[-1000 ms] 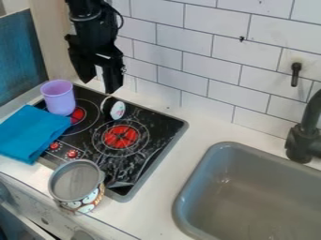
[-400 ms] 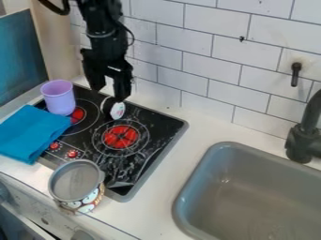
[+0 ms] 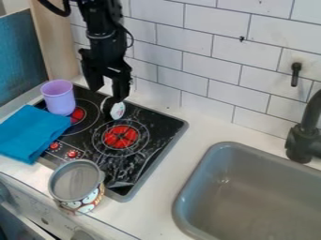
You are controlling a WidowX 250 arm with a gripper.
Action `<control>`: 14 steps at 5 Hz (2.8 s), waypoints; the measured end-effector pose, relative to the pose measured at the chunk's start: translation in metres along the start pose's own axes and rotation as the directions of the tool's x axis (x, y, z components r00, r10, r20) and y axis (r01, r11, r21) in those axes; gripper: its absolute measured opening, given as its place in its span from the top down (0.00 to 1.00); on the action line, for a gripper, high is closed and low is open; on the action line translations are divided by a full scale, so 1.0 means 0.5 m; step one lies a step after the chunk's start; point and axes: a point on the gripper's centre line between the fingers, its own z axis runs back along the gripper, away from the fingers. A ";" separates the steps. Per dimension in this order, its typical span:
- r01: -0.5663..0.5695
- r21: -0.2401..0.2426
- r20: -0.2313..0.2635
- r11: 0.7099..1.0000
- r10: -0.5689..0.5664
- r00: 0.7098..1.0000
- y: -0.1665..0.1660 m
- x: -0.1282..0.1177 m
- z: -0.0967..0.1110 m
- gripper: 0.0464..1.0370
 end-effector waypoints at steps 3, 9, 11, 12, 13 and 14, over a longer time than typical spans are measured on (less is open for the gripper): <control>0.021 -0.035 -0.039 0.999 -0.022 0.999 -0.013 -0.013 -0.038 0.04; 0.013 -0.032 -0.060 0.999 -0.015 0.998 -0.005 -0.001 -0.056 0.48; -0.001 -0.052 -0.068 0.999 -0.002 0.998 -0.016 -0.019 -0.059 0.56; -0.030 0.047 -0.022 0.998 0.032 0.999 -0.012 -0.082 0.017 0.56; -0.019 0.179 -0.068 0.984 0.031 0.997 -0.029 -0.134 0.063 0.56; -0.013 0.236 -0.138 0.972 0.047 0.989 -0.016 -0.162 0.067 0.56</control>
